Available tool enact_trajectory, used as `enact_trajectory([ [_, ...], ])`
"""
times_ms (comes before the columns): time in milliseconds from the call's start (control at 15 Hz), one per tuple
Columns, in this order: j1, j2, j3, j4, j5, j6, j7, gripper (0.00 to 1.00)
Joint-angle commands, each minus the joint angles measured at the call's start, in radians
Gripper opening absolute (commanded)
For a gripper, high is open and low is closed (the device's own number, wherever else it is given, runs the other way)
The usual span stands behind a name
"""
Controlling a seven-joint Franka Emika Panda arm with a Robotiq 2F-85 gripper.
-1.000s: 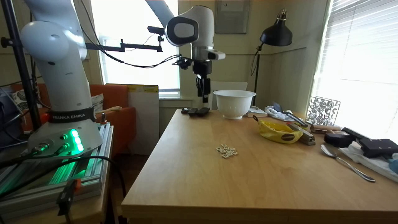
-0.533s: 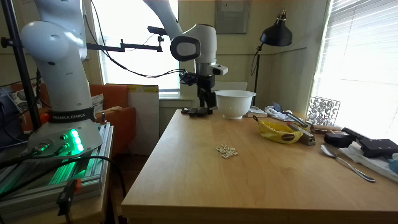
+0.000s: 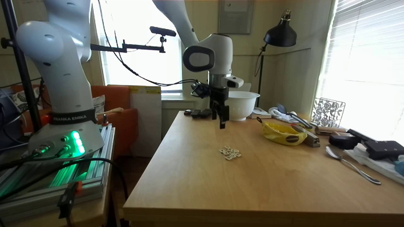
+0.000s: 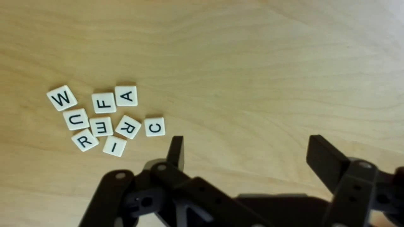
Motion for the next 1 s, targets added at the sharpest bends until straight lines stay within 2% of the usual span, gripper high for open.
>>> enact_trajectory([
  [0,-0.028,0.011,0.018,0.008,-0.013,-0.008,0.009,1.00],
  [333,-0.033,0.026,0.022,0.021,-0.013,-0.015,0.008,1.00],
  [533,-0.040,0.044,0.018,0.014,-0.029,0.079,-0.022,1.00],
  [733,-0.077,0.067,0.047,0.020,-0.006,0.136,-0.072,1.00],
  [800,-0.088,0.078,0.053,0.023,-0.009,0.152,-0.078,0.80],
  [933,-0.101,0.100,0.055,0.026,-0.026,0.190,-0.075,0.68],
])
